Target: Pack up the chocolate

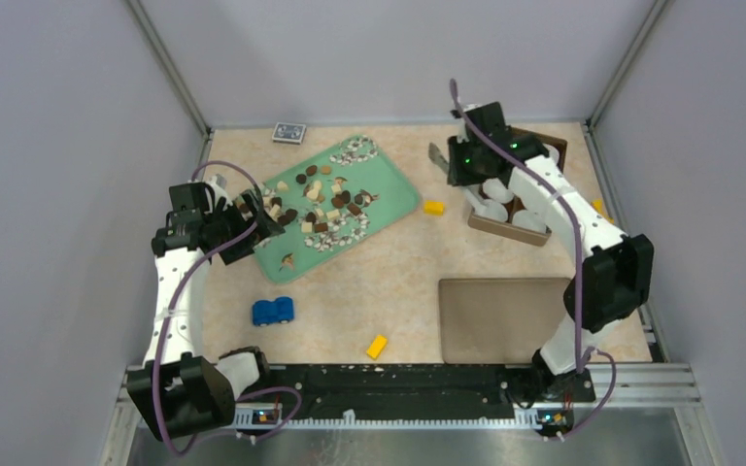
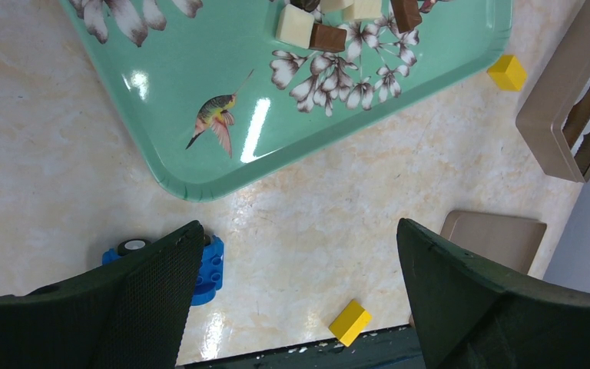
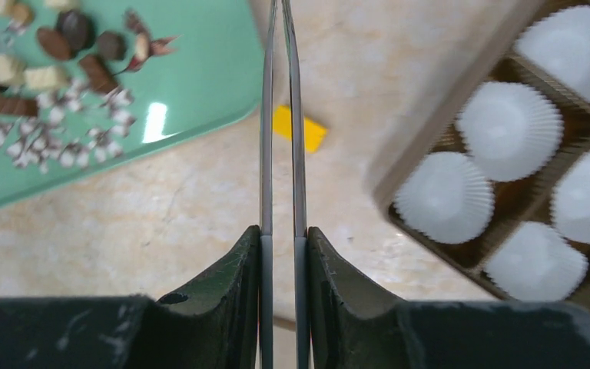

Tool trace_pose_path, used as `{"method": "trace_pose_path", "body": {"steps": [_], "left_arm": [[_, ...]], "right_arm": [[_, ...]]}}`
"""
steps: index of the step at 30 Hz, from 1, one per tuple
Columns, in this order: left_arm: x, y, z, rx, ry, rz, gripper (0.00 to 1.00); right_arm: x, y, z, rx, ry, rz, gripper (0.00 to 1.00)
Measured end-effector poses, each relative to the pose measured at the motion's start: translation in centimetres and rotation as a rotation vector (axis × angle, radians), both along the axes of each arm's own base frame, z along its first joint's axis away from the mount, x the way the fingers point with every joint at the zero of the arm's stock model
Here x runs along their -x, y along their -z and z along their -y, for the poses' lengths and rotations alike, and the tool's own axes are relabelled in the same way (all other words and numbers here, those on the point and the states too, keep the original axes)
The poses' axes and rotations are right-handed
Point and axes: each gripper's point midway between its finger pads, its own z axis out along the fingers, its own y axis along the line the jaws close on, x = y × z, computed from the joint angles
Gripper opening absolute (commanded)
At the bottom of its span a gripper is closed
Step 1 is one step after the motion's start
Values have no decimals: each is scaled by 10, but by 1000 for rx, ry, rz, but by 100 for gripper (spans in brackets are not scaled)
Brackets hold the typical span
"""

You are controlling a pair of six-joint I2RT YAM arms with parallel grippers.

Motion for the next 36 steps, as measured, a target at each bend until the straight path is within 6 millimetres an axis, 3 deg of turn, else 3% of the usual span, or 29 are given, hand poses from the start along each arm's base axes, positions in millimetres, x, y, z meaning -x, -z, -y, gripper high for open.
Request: {"method": "trace_pose_path", "body": {"steps": [7, 12, 16, 25, 36], "left_arm": [[2, -5, 0, -5, 0, 18, 99], [2, -5, 0, -5, 0, 17, 99], [3, -4, 0, -6, -2, 14, 99], [3, -3, 0, -6, -2, 11, 99], [3, -3, 0, -6, -2, 10, 99]], "right_arm": [[64, 40, -91, -3, -216, -23, 27], [101, 61, -131, 24, -320, -39, 32], [101, 71, -146, 32, -341, -29, 38], [91, 105, -159, 116, -343, -61, 40], [75, 111, -175, 158, -368, -34, 40]]}}
